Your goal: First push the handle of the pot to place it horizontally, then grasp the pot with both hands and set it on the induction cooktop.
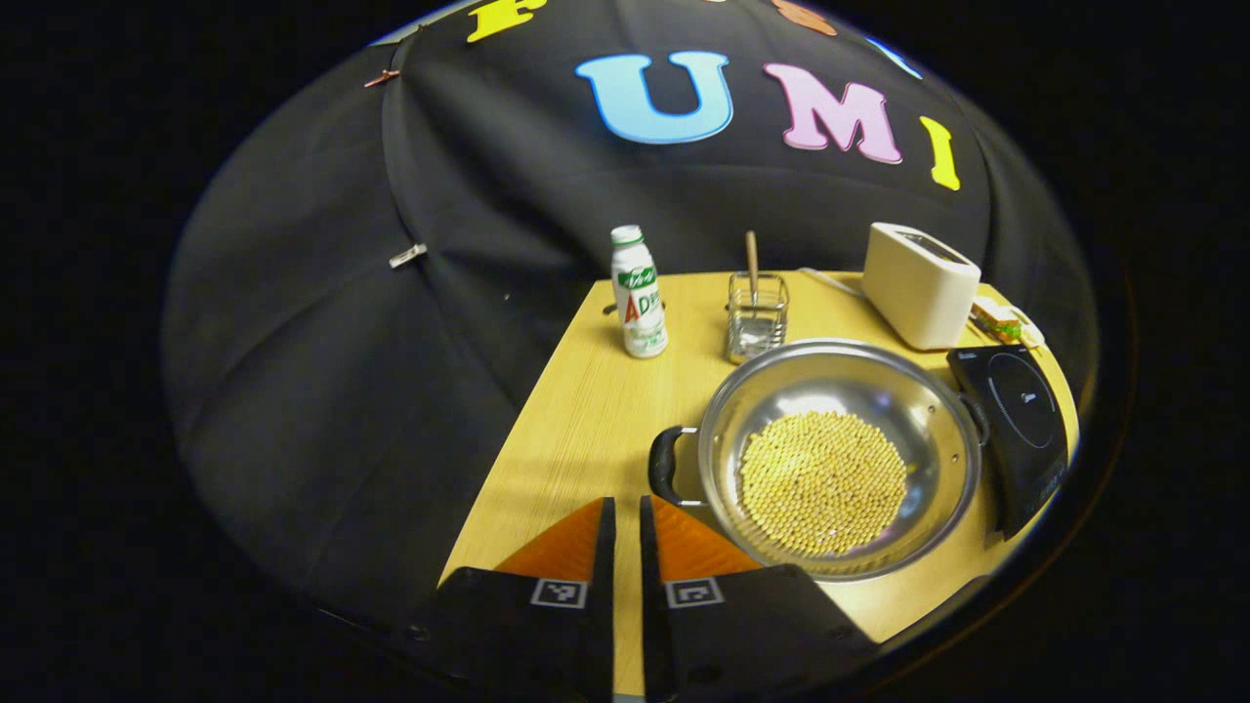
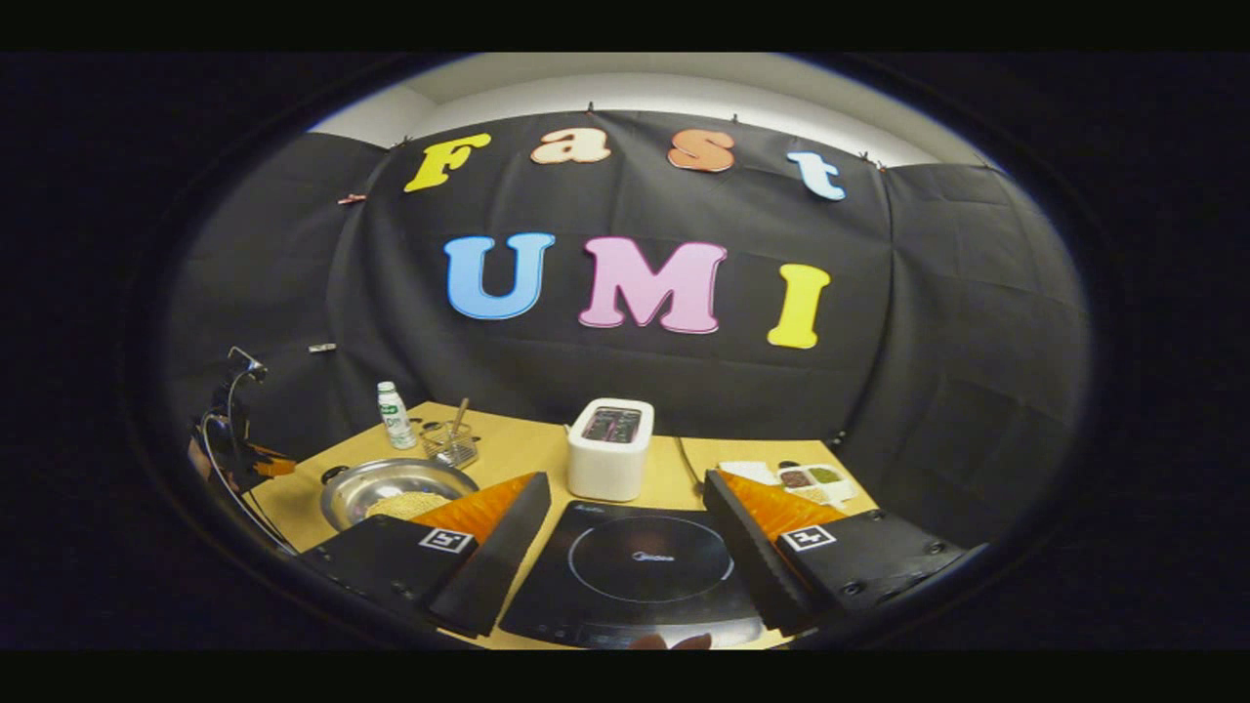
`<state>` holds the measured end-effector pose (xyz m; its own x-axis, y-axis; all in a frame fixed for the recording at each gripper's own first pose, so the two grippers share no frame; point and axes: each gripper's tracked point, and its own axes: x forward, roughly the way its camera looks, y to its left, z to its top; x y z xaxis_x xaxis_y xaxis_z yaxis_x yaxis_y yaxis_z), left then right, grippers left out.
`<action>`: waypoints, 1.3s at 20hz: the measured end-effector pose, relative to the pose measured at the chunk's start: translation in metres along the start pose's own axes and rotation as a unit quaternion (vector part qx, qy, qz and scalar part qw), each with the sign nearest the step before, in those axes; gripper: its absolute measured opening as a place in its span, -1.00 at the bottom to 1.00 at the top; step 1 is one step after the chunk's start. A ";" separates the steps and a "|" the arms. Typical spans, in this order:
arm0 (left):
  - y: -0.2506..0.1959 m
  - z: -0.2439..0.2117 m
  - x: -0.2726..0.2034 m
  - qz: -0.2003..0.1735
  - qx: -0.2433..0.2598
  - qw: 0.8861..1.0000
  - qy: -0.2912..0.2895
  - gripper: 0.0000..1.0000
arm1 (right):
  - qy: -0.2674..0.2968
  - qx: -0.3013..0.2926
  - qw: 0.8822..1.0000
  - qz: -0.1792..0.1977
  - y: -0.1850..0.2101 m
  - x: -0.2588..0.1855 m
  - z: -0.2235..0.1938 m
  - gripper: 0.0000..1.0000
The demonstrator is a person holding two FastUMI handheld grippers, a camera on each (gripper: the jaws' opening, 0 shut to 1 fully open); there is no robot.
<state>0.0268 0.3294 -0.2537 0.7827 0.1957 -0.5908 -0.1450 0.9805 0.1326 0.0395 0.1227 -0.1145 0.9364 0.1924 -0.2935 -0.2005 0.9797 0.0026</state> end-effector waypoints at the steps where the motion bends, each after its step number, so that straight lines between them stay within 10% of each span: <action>1: -0.003 0.001 0.001 -0.010 -0.005 1.000 -0.006 -0.46 | 0.007 0.003 1.000 0.008 0.009 0.007 -0.005 0.96; 3: -0.007 0.003 0.003 -0.026 -0.015 0.999 -0.014 0.31 | 0.018 0.001 0.999 0.026 0.031 0.024 -0.015 0.96; 6: -0.009 0.001 0.012 -0.037 -0.027 0.999 -0.014 0.85 | 0.039 -0.004 0.998 0.055 0.060 0.044 -0.035 0.96; 26: -0.033 -0.024 0.112 -0.062 -0.024 0.996 0.061 0.85 | 0.281 0.064 0.955 0.077 0.143 0.145 -0.211 0.99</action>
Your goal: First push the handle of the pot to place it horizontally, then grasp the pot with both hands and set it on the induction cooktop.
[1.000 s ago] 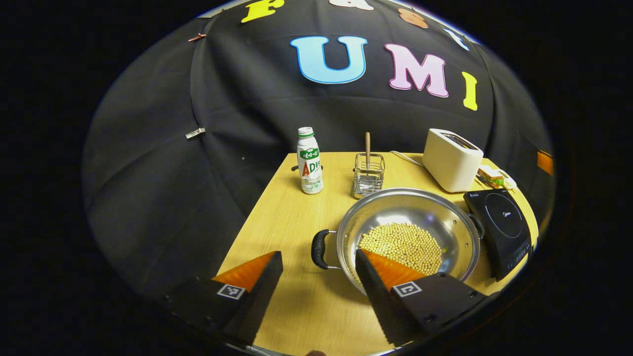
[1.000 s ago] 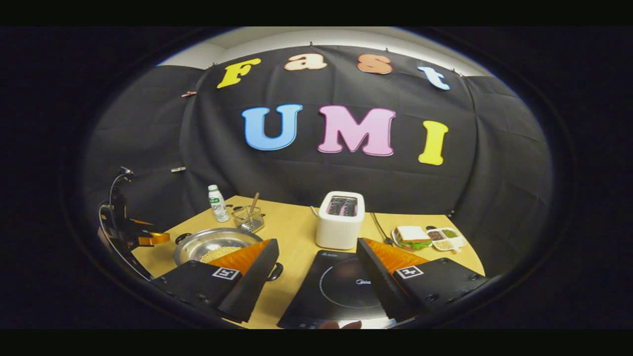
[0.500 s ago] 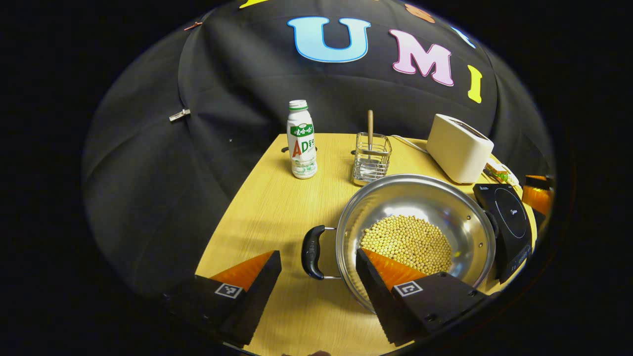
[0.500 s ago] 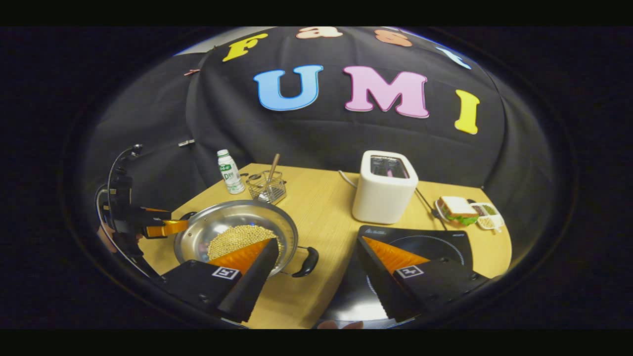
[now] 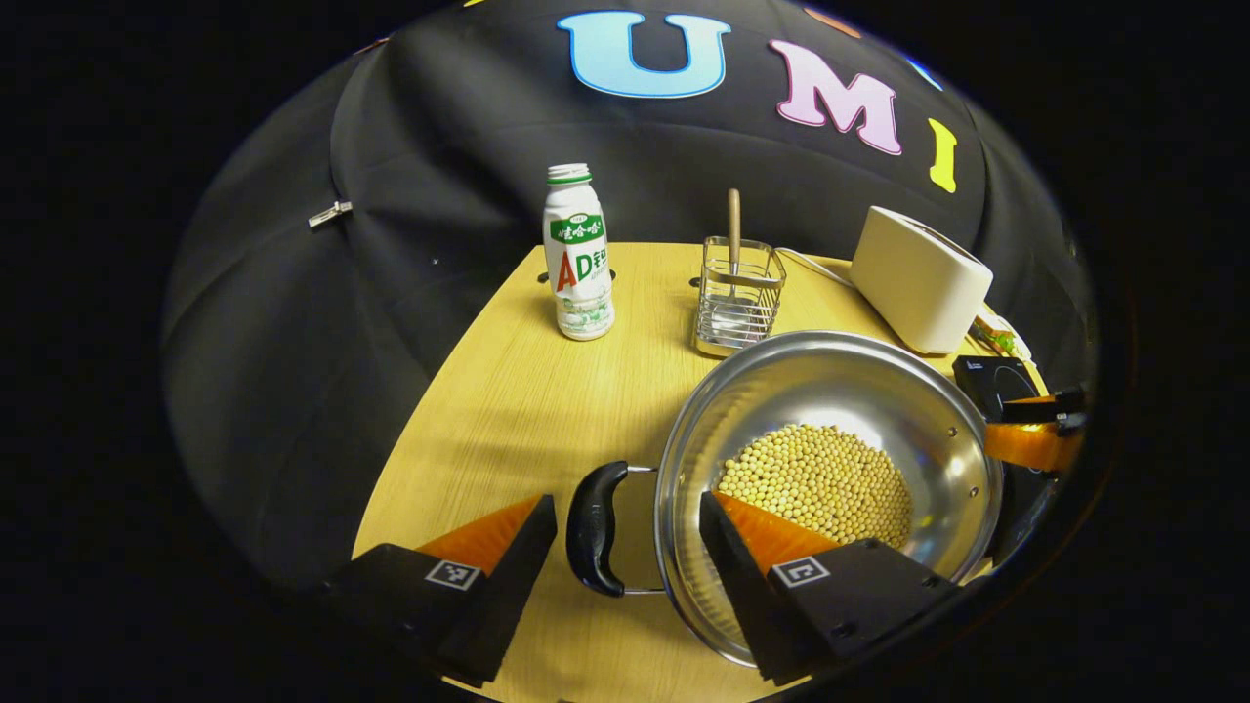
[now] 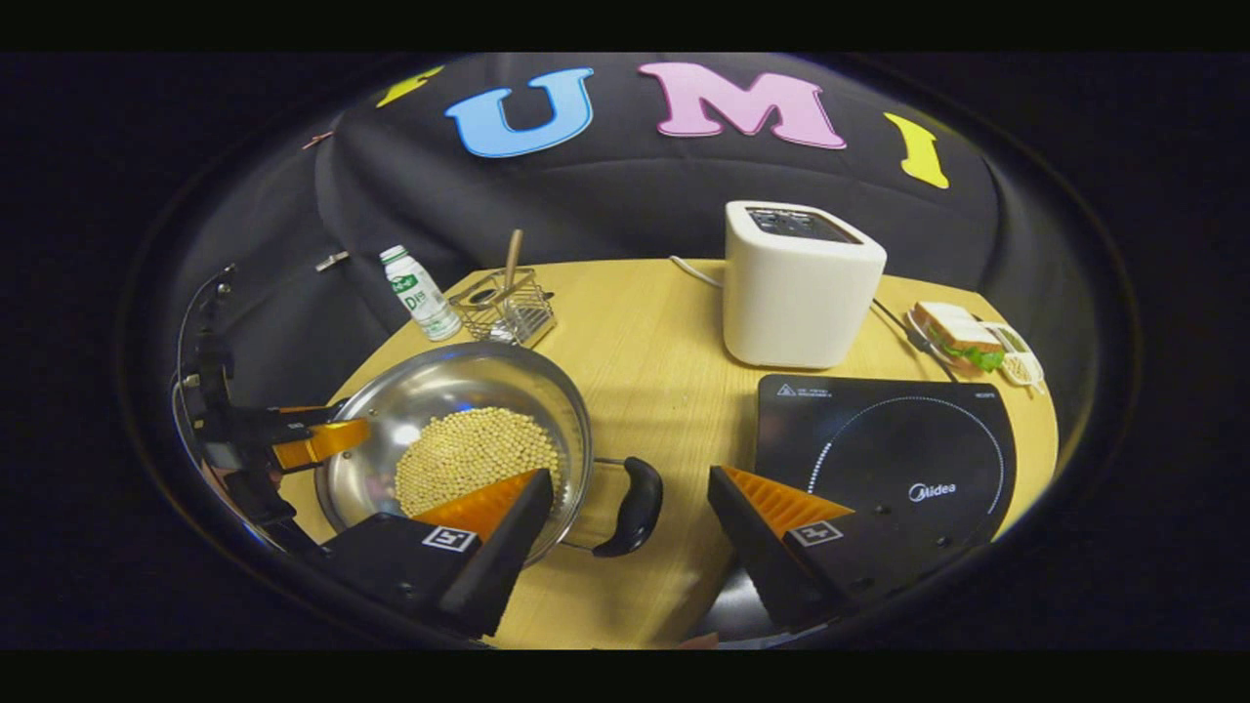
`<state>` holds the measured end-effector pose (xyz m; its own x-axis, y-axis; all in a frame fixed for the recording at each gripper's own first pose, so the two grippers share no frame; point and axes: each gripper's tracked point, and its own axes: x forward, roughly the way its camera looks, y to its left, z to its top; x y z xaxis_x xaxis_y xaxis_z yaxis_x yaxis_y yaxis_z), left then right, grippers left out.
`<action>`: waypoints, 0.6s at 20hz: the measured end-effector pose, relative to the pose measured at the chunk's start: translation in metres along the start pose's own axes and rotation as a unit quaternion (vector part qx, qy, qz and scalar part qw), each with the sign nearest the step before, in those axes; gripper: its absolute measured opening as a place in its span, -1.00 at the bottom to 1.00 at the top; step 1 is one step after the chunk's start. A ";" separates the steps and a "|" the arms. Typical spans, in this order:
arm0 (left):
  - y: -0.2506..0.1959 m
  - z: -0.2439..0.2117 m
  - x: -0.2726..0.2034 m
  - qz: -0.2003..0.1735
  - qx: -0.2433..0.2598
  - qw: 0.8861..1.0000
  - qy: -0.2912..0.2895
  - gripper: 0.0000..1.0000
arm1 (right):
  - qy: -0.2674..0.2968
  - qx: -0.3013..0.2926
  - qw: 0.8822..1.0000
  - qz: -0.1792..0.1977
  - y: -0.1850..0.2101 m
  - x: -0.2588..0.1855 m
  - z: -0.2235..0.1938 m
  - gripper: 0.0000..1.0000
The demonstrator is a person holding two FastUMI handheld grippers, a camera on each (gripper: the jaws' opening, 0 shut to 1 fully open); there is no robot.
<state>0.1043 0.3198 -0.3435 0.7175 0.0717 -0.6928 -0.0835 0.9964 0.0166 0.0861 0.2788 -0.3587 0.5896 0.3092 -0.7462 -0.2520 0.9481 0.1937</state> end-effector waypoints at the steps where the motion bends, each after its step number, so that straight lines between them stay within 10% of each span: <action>1: 0.001 0.000 0.002 0.002 0.002 1.000 0.002 0.77 | 0.009 -0.002 1.000 -0.003 0.000 0.004 -0.004 0.99; 12: -0.003 0.001 0.010 -0.008 0.015 1.000 0.007 0.39 | 0.044 0.024 0.998 -0.021 0.005 0.031 -0.015 0.18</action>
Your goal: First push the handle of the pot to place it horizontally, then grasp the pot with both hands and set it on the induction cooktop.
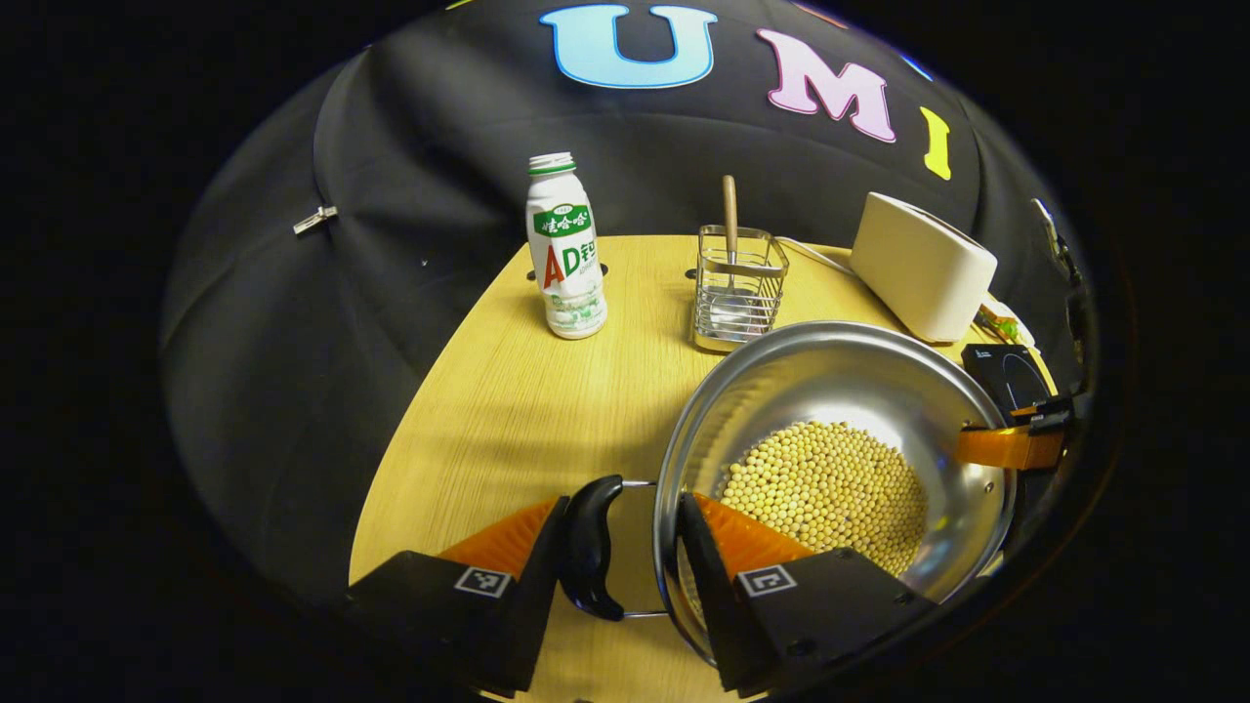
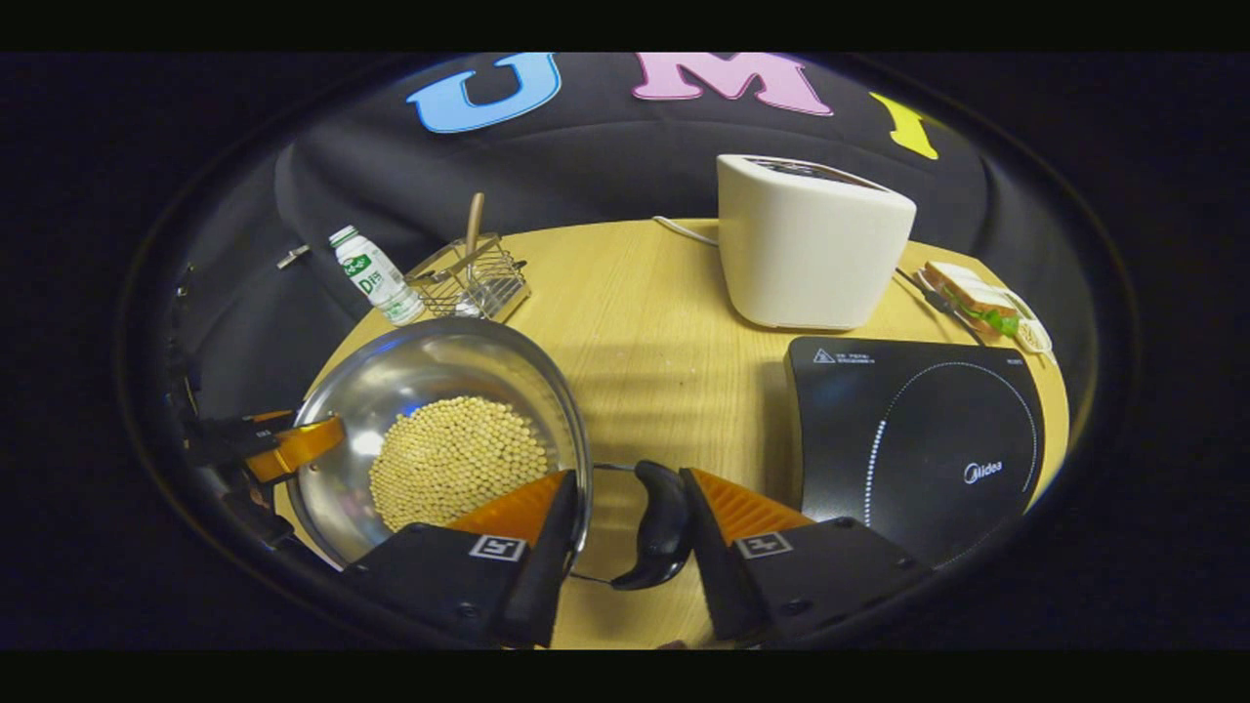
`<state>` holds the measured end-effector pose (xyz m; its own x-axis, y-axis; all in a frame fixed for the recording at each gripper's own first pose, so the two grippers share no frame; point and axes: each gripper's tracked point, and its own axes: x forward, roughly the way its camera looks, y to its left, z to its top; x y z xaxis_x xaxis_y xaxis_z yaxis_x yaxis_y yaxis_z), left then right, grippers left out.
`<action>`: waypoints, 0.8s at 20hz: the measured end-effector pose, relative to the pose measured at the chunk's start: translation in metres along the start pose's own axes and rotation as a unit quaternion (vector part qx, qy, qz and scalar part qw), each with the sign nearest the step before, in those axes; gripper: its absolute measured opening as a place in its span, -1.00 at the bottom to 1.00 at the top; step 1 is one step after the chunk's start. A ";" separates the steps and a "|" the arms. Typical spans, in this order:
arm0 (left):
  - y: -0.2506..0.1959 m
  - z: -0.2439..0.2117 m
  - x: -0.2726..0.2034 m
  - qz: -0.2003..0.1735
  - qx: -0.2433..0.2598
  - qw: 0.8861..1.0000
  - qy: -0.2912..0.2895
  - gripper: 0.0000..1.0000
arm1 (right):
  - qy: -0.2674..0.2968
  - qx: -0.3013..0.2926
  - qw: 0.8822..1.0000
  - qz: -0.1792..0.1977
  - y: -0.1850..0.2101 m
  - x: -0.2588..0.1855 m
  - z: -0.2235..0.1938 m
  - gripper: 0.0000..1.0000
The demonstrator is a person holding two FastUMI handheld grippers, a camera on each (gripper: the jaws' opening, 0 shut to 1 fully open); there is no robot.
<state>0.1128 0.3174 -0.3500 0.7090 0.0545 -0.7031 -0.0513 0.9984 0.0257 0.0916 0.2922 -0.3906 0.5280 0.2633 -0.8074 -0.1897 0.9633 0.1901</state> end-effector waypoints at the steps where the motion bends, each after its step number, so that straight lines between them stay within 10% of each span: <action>1: -0.001 -0.001 -0.002 -0.004 -0.003 1.000 0.003 0.34 | 0.001 0.000 1.000 -0.003 -0.001 0.001 -0.001 0.24; 16: -0.065 0.031 -0.089 -0.009 0.007 1.000 0.010 0.19 | -0.003 -0.016 1.000 0.004 -0.051 -0.089 0.022 0.16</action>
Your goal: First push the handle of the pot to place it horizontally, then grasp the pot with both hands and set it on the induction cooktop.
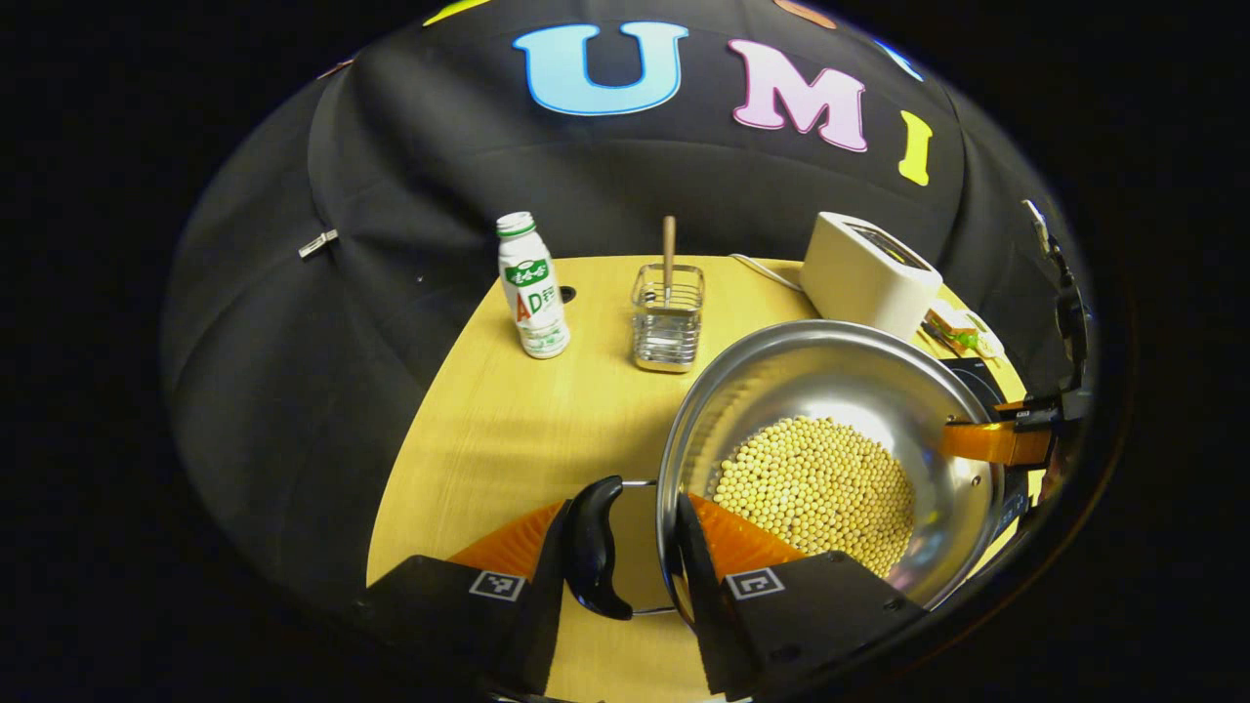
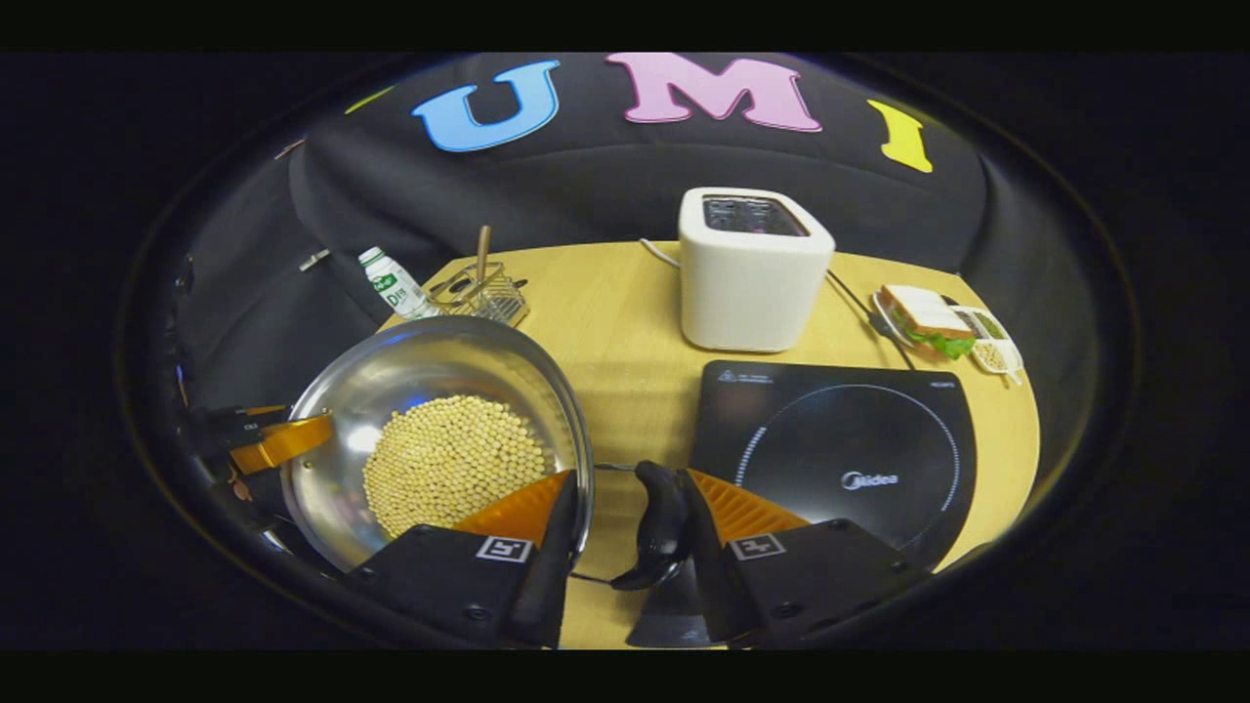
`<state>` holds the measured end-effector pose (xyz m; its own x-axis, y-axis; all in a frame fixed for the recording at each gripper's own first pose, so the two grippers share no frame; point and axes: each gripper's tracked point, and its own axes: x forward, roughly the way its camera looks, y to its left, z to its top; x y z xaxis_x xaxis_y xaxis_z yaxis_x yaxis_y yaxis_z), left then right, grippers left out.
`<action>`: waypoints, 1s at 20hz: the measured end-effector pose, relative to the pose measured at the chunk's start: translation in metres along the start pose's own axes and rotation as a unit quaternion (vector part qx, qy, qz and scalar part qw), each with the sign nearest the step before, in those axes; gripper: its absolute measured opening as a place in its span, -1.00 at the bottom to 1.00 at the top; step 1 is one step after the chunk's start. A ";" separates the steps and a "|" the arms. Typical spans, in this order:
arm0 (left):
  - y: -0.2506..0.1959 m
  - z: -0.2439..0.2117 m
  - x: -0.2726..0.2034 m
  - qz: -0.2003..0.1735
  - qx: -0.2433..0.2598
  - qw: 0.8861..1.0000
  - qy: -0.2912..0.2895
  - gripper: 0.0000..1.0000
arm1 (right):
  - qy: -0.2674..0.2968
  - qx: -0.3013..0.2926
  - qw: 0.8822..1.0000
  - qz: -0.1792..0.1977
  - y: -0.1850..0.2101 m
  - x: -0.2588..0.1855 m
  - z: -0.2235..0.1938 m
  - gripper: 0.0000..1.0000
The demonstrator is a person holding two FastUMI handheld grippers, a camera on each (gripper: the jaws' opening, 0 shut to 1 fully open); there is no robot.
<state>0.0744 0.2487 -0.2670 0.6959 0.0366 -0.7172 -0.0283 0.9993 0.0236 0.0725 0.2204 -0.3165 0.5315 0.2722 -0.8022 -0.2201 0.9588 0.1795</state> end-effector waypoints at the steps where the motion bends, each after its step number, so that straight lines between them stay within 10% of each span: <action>1: -0.012 0.002 -0.004 -0.004 0.000 1.000 0.001 0.19 | 0.000 0.001 1.000 -0.004 -0.009 -0.006 0.001 0.16; 20: -0.208 0.046 0.002 -0.063 0.034 0.997 0.005 0.19 | -0.018 0.039 0.998 -0.052 -0.197 -0.077 0.009 0.16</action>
<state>0.1148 0.0409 -0.2408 0.6833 -0.0884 -0.7248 0.1069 0.9941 -0.0205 0.0828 0.0110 -0.2851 0.5769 0.1723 -0.7985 -0.0984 0.9850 0.1414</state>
